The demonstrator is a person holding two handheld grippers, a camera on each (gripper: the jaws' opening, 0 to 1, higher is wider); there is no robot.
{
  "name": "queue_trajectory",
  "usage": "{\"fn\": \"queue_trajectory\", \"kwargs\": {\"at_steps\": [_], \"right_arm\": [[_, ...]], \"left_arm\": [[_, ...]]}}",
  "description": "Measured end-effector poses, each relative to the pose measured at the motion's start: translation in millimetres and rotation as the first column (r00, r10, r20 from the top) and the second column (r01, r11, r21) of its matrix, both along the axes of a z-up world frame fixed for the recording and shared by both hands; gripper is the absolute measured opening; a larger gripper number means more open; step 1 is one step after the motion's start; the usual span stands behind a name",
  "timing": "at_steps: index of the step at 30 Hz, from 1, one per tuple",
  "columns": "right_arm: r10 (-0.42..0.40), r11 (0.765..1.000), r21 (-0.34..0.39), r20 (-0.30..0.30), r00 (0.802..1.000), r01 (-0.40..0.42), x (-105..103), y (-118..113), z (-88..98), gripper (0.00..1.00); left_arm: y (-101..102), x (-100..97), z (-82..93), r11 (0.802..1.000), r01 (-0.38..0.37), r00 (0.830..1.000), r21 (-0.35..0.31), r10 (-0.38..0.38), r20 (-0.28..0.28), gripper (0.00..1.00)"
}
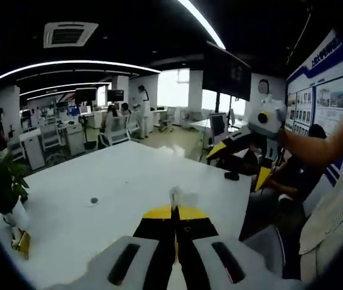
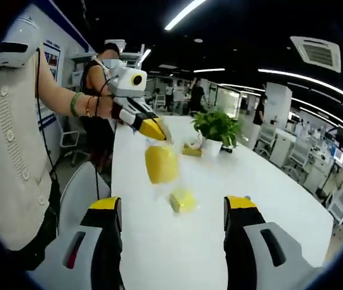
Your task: Compare the silicone blocks by pressing each to a similar depth, holding the contact briefly, and releasing to observe deformation and rebound differences across the visible hardness samples.
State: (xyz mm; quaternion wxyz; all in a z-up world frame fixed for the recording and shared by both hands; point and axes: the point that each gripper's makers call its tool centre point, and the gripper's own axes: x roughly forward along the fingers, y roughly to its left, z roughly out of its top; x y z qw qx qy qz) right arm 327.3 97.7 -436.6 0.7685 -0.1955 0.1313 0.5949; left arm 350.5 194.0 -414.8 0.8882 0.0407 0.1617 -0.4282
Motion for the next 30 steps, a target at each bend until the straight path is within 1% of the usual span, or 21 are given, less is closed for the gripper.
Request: {"fn": "queue_trajectory", "kwargs": {"at_steps": [2,3,5,7,8,11,12,18,20,22,24,28,29,30], "right_arm": [[0.054,0.997,-0.056,-0.009,0.998,-0.055,4.3,10.7,-4.2,0.65],[0.084,0.993,-0.087,-0.007,0.996,-0.084,7.8,16.9,-6.2,0.64],[0.115,0.987,-0.109,-0.008,0.993,-0.116,12.8,26.1,-7.9,0.64],[0.147,0.978,-0.149,-0.017,0.989,-0.148,15.7,32.8,-12.2,0.64],[0.168,0.974,-0.148,-0.022,0.986,-0.169,17.5,40.5,-11.9,0.64],[0.210,0.961,-0.179,-0.026,0.977,-0.211,22.8,53.5,-15.2,0.63],[0.227,0.953,-0.198,-0.032,0.973,-0.229,23.8,58.3,-17.8,0.63],[0.295,0.924,-0.235,-0.060,0.954,-0.300,27.9,82.8,-26.8,0.61],[0.313,0.915,-0.246,-0.070,0.947,-0.320,27.1,87.5,-30.4,0.60],[0.331,0.905,-0.254,-0.088,0.940,-0.342,28.6,91.9,-34.9,0.57],[0.345,0.895,-0.268,-0.093,0.934,-0.358,28.6,95.5,-39.3,0.55],[0.354,0.892,-0.259,-0.104,0.929,-0.369,28.1,103.5,-40.9,0.54],[0.353,0.892,-0.259,-0.118,0.928,-0.371,27.1,105.3,-42.0,0.52],[0.356,0.889,-0.263,-0.117,0.927,-0.374,26.3,106.3,-42.7,0.50]], "left_arm": [[-6.6,-4.0,0.8,1.000,0.004,1.000,0.014,-0.004,0.009,0.00],[-6.4,-3.9,0.9,1.000,0.005,1.000,0.014,-0.005,0.008,0.00],[-5.6,-3.0,1.3,1.000,0.007,1.000,0.017,-0.007,0.008,0.00],[-3.5,-0.3,1.5,1.000,0.009,1.000,0.019,-0.009,0.004,0.00],[-2.8,0.6,1.6,1.000,0.009,1.000,0.020,-0.009,0.004,0.00],[-0.6,2.5,1.5,1.000,0.014,1.000,0.027,-0.014,0.004,0.00],[-0.4,2.8,1.4,1.000,0.014,1.000,0.028,-0.014,0.004,0.00],[0.7,5.8,0.8,0.999,0.026,1.000,0.033,-0.026,0.003,0.00],[0.2,6.0,1.1,0.999,0.031,1.000,0.035,-0.031,0.005,0.00],[-1.2,5.6,1.5,0.999,0.037,0.999,0.028,-0.037,-0.004,0.00],[-1.9,6.2,2.3,0.999,0.036,0.999,0.029,-0.036,0.002,0.00],[-4.9,5.1,5.8,0.999,0.039,0.999,0.015,-0.039,0.008,0.00],[-5.7,4.8,7.1,0.999,0.041,0.999,0.012,-0.041,0.008,0.00],[-6.4,4.7,7.9,0.999,0.042,0.999,0.010,-0.042,0.008,0.00]]}}
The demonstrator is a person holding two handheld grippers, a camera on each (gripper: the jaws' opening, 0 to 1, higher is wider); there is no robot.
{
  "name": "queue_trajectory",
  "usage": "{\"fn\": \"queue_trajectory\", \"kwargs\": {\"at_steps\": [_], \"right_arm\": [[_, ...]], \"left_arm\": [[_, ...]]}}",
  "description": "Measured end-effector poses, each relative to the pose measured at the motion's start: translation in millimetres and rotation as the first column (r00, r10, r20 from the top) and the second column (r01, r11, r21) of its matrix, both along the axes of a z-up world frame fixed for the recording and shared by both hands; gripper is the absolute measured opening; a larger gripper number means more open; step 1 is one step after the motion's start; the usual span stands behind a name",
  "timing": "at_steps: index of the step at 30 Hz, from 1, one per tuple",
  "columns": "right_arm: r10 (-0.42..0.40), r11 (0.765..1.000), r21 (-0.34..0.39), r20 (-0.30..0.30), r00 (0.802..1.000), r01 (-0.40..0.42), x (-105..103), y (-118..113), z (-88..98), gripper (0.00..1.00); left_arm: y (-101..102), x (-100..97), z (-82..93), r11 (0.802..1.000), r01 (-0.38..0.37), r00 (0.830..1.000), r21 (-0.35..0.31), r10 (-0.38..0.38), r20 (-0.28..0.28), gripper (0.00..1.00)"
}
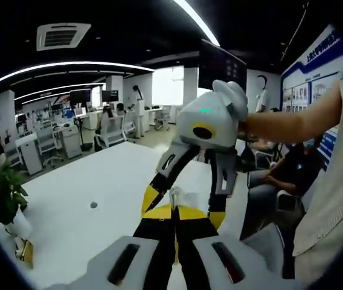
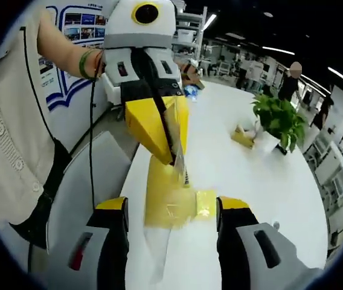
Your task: Compare the silicone blocks by pressing each to a similar depth, holding the contact briefly, and releasing to observe deformation and rebound differences across the visible hardness samples.
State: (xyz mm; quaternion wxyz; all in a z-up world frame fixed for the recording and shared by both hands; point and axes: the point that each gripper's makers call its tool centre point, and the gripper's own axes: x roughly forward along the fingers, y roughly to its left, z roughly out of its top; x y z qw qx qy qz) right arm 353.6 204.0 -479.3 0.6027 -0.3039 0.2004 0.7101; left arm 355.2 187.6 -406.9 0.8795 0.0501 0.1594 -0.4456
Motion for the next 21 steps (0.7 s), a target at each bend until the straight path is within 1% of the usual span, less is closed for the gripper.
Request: {"fn": "queue_trajectory", "kwargs": {"at_steps": [2,7,8,10,11,12,13,15,17,21], "right_arm": [[0.010,1.000,-0.003,-0.001,1.000,-0.010,-1.4,2.4,-0.8,0.47],[0.024,1.000,-0.008,-0.011,1.000,-0.024,-4.2,7.5,-2.9,0.47],[0.027,0.999,-0.021,-0.016,1.000,-0.027,-4.6,6.9,-5.2,0.45],[0.025,0.999,-0.020,-0.028,0.999,-0.026,-6.3,7.3,-5.9,0.43],[0.027,0.999,-0.023,-0.026,0.999,-0.028,-7.0,6.9,-6.4,0.40],[0.032,0.999,-0.020,-0.025,0.999,-0.033,-8.0,6.9,-6.2,0.34],[0.035,0.999,-0.018,-0.026,0.999,-0.036,-8.9,7.1,-6.0,0.31],[0.028,1.000,-0.002,-0.022,0.999,-0.028,-8.5,8.6,-3.9,0.31],[0.029,1.000,-0.001,-0.025,0.999,-0.029,-10.8,8.6,-2.0,0.29],[0.033,0.999,0.001,-0.002,0.999,-0.033,-14.6,7.8,0.4,0.27]], "left_arm": [[-1.6,0.0,2.4,1.000,0.001,1.000,-0.004,-0.001,0.004,0.00],[-9.9,-2.3,8.8,1.000,0.010,1.000,-0.016,-0.010,0.017,0.00],[-12.4,-3.4,9.9,1.000,0.013,1.000,-0.018,-0.013,0.017,0.00],[-13.6,-3.6,11.3,1.000,0.013,1.000,-0.014,-0.013,0.027,0.00],[-13.8,-3.7,11.8,1.000,0.012,1.000,-0.015,-0.012,0.027,0.00],[-13.4,-3.4,12.3,1.000,0.008,0.999,-0.014,-0.007,0.031,0.00],[-13.2,-3.6,13.2,1.000,0.007,0.999,-0.016,-0.006,0.033,0.00],[-12.6,-4.3,15.1,1.000,0.006,0.999,-0.019,-0.005,0.038,0.00],[-12.7,-6.0,16.9,1.000,0.007,0.999,-0.020,-0.006,0.040,0.00],[-13.8,-10.8,19.4,1.000,0.014,0.999,-0.019,-0.013,0.051,0.00]]}}
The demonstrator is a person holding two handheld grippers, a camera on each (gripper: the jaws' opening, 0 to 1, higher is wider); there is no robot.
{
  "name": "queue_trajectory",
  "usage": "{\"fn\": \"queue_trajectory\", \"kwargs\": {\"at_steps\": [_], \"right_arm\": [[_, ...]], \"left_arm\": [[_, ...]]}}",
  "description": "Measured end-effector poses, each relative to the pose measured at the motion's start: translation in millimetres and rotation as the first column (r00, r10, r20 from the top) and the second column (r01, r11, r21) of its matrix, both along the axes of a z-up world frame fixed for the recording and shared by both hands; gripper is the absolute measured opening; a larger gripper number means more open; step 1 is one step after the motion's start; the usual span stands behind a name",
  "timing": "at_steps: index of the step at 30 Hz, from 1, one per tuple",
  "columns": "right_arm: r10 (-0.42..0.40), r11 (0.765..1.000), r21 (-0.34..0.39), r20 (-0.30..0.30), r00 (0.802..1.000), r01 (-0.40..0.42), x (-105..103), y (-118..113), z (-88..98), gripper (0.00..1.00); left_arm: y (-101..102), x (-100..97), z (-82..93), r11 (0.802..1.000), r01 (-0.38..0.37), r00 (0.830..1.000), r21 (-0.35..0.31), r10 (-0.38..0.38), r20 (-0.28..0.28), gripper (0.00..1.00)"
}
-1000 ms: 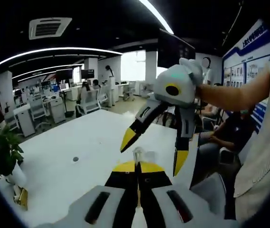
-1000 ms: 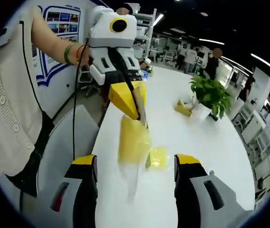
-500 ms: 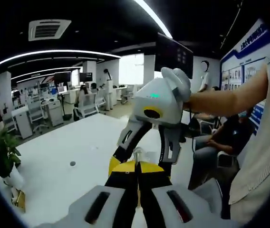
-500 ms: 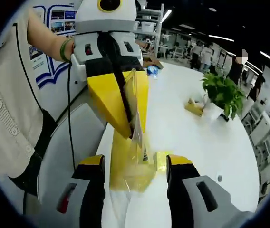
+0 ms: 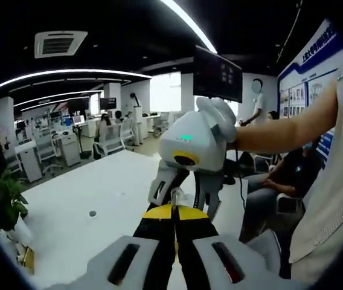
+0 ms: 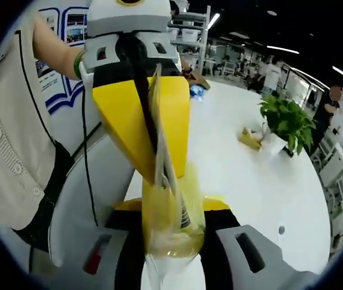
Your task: Compare the silicone blocks by pressing each to a similar depth, holding the contact briefly, and releasing to observe deformation and rebound differences across the visible hardness samples.
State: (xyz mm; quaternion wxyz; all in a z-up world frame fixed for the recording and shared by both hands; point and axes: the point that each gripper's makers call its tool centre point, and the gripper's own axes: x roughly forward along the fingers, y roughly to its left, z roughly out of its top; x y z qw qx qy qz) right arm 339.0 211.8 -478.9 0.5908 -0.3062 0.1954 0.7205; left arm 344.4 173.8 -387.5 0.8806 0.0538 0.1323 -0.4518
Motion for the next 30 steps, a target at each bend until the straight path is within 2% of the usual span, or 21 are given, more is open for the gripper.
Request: {"fn": "queue_trajectory", "kwargs": {"at_steps": [3,5,7,14,25,29,30], "right_arm": [[0.007,1.000,0.021,0.052,0.999,-0.008,2.3,1.2,2.8,0.25],[0.009,1.000,0.013,0.026,1.000,-0.010,-1.5,-0.4,2.8,0.23],[0.007,1.000,0.005,0.043,0.999,-0.008,-2.3,-1.5,2.3,0.22],[-0.020,0.999,-0.024,0.054,0.998,0.021,-3.3,-6.2,3.7,0.16],[-0.052,0.995,-0.075,0.078,0.996,0.058,1.7,-19.9,-0.4,0.10],[-0.054,0.995,-0.076,0.070,0.996,0.059,-0.5,-21.7,-1.5,0.10],[-0.060,0.994,-0.087,0.045,0.997,0.064,-2.5,-22.6,-2.7,0.09]], "left_arm": [[-0.6,-2.2,1.2,1.000,0.002,1.000,-0.003,-0.002,0.005,0.00],[-3.9,-5.9,3.2,1.000,0.008,1.000,-0.002,-0.008,0.012,0.00],[-7.0,-9.0,3.3,1.000,0.015,0.999,0.019,-0.015,0.029,0.00],[-12.8,-13.7,6.2,0.999,0.026,0.999,0.022,-0.027,0.042,0.00],[-18.5,-11.3,4.2,0.998,0.046,0.998,0.037,-0.048,0.035,0.00],[-18.6,-12.4,3.1,0.998,0.057,0.998,0.040,-0.058,0.031,0.00],[-18.6,-12.6,2.3,0.997,0.059,0.998,0.042,-0.060,0.028,0.00]]}}
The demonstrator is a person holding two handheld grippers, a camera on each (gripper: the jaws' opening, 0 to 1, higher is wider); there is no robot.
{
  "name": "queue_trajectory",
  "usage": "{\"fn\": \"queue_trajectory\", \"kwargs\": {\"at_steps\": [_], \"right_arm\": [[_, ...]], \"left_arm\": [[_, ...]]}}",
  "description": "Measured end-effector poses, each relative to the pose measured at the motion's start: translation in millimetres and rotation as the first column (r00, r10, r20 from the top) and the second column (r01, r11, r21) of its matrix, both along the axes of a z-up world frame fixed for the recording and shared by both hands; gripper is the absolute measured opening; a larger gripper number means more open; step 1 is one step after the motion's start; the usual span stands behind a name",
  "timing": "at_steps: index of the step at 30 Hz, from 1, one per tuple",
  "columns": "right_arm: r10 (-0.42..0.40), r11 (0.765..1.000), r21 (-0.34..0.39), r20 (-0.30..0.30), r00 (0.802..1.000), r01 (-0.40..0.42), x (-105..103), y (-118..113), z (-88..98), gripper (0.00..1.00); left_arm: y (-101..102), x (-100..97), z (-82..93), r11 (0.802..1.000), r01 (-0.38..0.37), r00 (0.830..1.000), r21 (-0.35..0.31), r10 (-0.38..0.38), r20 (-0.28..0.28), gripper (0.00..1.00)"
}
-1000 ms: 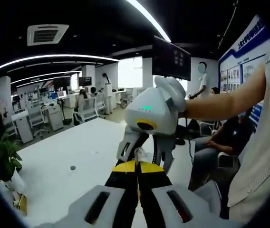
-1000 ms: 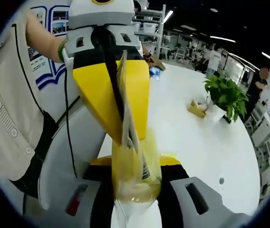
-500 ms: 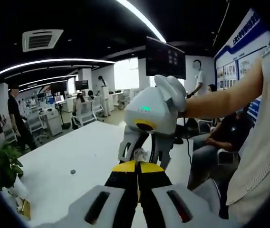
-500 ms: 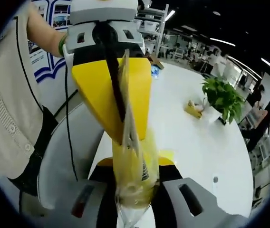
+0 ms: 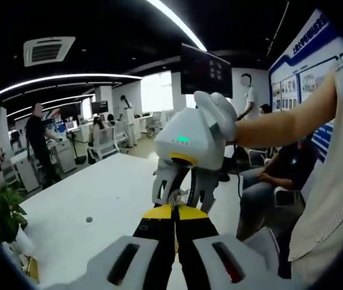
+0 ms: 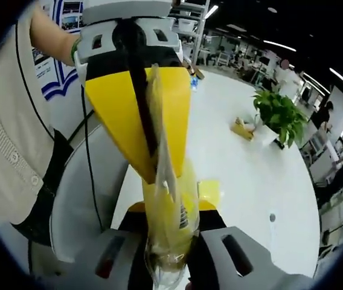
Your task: Compare the silicone blocks by pressing each to a similar depth, holding the contact briefly, and releasing to observe deformation and rebound differences across the visible hardness samples.
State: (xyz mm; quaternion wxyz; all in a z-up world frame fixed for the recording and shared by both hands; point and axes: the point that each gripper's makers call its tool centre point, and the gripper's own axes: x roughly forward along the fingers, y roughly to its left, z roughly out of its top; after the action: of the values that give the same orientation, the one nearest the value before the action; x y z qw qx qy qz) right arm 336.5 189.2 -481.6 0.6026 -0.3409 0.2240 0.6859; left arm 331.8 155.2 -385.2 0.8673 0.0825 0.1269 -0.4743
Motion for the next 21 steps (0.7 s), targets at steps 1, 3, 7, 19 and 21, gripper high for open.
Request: {"fn": "queue_trajectory", "kwargs": {"at_steps": [1,3,7,19,21], "right_arm": [[-0.001,1.000,0.009,0.019,1.000,0.000,2.1,0.8,-0.3,0.09],[-0.004,1.000,-0.002,0.005,1.000,0.004,1.5,0.6,-2.8,0.09],[-0.007,1.000,-0.018,-0.002,1.000,0.007,1.0,0.2,-6.8,0.10],[0.005,1.000,-0.025,0.001,1.000,-0.005,-0.5,1.5,-9.3,0.10],[0.007,0.999,-0.037,-0.010,1.000,-0.007,-2.1,0.9,-10.4,0.10]], "left_arm": [[0.3,0.2,-0.6,1.000,0.000,1.000,0.001,0.000,-0.001,0.00],[0.9,0.5,-2.4,1.000,0.000,1.000,0.006,0.000,-0.006,0.00],[3.6,2.2,-6.0,1.000,-0.004,1.000,0.012,0.004,-0.013,0.00],[7.5,3.2,-8.3,1.000,-0.007,1.000,0.019,0.007,-0.011,0.00],[7.5,2.8,-9.3,1.000,-0.006,1.000,0.020,0.006,-0.015,0.00]]}}
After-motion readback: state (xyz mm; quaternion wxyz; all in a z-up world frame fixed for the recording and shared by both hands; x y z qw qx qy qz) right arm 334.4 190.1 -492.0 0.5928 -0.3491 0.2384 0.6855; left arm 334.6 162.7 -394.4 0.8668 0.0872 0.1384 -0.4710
